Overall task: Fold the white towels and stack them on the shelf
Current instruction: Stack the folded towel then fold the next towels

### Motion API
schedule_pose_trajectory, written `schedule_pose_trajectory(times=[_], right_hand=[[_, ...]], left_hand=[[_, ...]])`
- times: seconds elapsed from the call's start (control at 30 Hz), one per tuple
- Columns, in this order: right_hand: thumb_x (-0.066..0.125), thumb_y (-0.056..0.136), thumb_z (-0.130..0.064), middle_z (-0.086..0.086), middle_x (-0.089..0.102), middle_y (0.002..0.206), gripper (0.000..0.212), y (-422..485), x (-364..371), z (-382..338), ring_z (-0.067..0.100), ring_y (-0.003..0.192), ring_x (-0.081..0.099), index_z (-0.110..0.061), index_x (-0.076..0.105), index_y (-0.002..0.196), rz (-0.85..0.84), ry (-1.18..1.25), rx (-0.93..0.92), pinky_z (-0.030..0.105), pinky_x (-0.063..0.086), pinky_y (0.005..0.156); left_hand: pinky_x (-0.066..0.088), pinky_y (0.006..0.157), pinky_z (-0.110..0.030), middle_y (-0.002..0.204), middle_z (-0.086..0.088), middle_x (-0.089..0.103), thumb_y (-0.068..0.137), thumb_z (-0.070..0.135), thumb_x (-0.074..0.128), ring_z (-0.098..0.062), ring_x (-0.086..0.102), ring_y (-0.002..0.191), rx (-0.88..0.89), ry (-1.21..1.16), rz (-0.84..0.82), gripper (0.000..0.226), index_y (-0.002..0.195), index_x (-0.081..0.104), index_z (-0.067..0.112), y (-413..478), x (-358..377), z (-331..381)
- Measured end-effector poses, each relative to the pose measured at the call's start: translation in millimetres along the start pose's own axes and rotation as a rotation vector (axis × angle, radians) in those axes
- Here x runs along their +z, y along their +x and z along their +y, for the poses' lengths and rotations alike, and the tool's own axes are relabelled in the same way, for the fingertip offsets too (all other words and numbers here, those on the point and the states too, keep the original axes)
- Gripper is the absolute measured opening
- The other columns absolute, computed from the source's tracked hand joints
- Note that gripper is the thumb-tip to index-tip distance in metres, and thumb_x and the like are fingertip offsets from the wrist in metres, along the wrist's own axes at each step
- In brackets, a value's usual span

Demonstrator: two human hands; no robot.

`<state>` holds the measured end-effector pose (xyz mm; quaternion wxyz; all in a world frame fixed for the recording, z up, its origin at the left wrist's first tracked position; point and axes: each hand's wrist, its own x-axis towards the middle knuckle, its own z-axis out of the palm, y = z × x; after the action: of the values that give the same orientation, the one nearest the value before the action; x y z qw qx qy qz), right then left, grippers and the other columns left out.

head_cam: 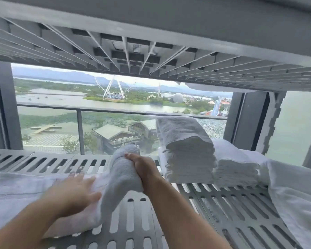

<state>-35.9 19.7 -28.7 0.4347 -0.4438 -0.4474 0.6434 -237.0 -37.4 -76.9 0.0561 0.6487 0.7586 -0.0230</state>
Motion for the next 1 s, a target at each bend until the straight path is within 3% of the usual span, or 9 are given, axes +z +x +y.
schedule_pose_trajectory(times=[0.1, 0.27, 0.43, 0.53, 0.6, 0.67, 0.77, 0.9, 1.0], right_hand=[[0.079, 0.079, -0.024, 0.021, 0.074, 0.095, 0.034, -1, 33, -6, 0.037, 0.089, 0.074, 0.006, 0.072, 0.095, 0.024, -0.107, -0.059, 0.046, 0.059, 0.076], [0.077, 0.083, -0.024, 0.013, 0.072, 0.083, 0.026, -5, 86, -13, 0.030, 0.077, 0.071, 0.001, 0.072, 0.087, 0.012, -0.190, -0.094, 0.035, 0.054, 0.066], [0.073, 0.088, -0.021, 0.014, 0.062, 0.081, 0.020, -9, 145, -13, 0.029, 0.078, 0.062, -0.003, 0.066, 0.084, -0.043, -0.288, -0.051, 0.037, 0.046, 0.068], [0.072, 0.088, -0.018, 0.012, 0.049, 0.072, 0.020, -10, 182, -10, 0.025, 0.066, 0.052, -0.010, 0.058, 0.076, 0.011, -0.395, -0.095, 0.030, 0.037, 0.055], [0.073, 0.087, -0.015, 0.006, 0.044, 0.051, 0.026, -10, 204, -5, 0.018, 0.039, 0.046, -0.010, 0.056, 0.068, 0.047, -0.463, -0.136, 0.018, 0.032, 0.041], [0.071, 0.085, -0.011, -0.001, 0.038, 0.035, 0.027, -10, 226, 2, 0.014, 0.025, 0.039, -0.009, 0.056, 0.063, 0.066, -0.536, -0.150, 0.014, 0.030, 0.035], [0.070, 0.081, -0.011, 0.000, 0.041, 0.037, 0.027, -7, 257, 12, 0.014, 0.028, 0.043, -0.009, 0.056, 0.058, 0.066, -0.634, -0.170, 0.019, 0.034, 0.039], [0.064, 0.078, -0.006, 0.006, 0.044, 0.050, 0.012, -3, 293, 30, 0.019, 0.038, 0.046, -0.007, 0.058, 0.068, 0.077, -0.776, -0.134, 0.026, 0.039, 0.046], [0.063, 0.076, -0.007, 0.013, 0.050, 0.065, 0.005, -1, 311, 41, 0.025, 0.057, 0.053, -0.008, 0.062, 0.072, 0.036, -0.988, -0.115, 0.036, 0.043, 0.055]], left_hand=[[-0.005, 0.122, -0.056, 0.168, -0.003, -0.012, 0.096, 0.062, 0.011, -0.025, -0.013, 0.154, 0.019, 0.015, 0.037, 0.070, 0.159, -0.006, 0.037, -12, 16, -2], [0.007, 0.124, -0.050, 0.168, -0.002, 0.010, 0.100, 0.062, 0.030, -0.021, 0.006, 0.155, 0.093, -0.133, 0.140, 0.060, 0.155, 0.028, 0.039, -12, -10, -68], [0.008, 0.124, -0.052, 0.166, 0.004, 0.019, 0.099, 0.063, 0.030, -0.020, 0.012, 0.154, 0.002, -0.136, 0.194, 0.055, 0.150, 0.036, 0.043, -20, -11, -169], [-0.001, 0.124, -0.051, 0.167, 0.000, 0.015, 0.102, 0.056, 0.032, -0.022, 0.006, 0.154, 0.044, -0.168, 0.154, 0.050, 0.150, 0.036, 0.044, -26, -2, -190], [0.002, 0.123, -0.048, 0.165, -0.004, 0.023, 0.105, 0.046, 0.033, -0.024, 0.009, 0.154, 0.127, -0.305, 0.184, 0.044, 0.146, 0.047, 0.036, -30, 1, -195], [0.018, 0.119, -0.039, 0.156, -0.008, 0.041, 0.108, 0.036, 0.032, -0.023, 0.026, 0.150, 0.210, -0.527, 0.208, 0.043, 0.135, 0.060, 0.019, -35, -6, -206], [0.024, 0.114, -0.028, 0.154, -0.010, 0.045, 0.110, 0.033, 0.028, -0.020, 0.036, 0.144, 0.179, -0.784, 0.232, 0.046, 0.133, 0.062, 0.012, -39, -16, -228], [0.013, 0.120, -0.045, 0.162, -0.009, 0.030, 0.102, 0.064, 0.019, -0.023, 0.024, 0.150, 0.043, -1.196, 0.138, 0.071, 0.138, 0.058, 0.017, -45, -14, -243], [0.006, 0.122, -0.043, 0.165, -0.008, 0.023, 0.101, 0.066, 0.015, -0.020, 0.017, 0.152, 0.040, -1.463, 0.129, 0.076, 0.149, 0.044, 0.015, -48, -8, -243]])
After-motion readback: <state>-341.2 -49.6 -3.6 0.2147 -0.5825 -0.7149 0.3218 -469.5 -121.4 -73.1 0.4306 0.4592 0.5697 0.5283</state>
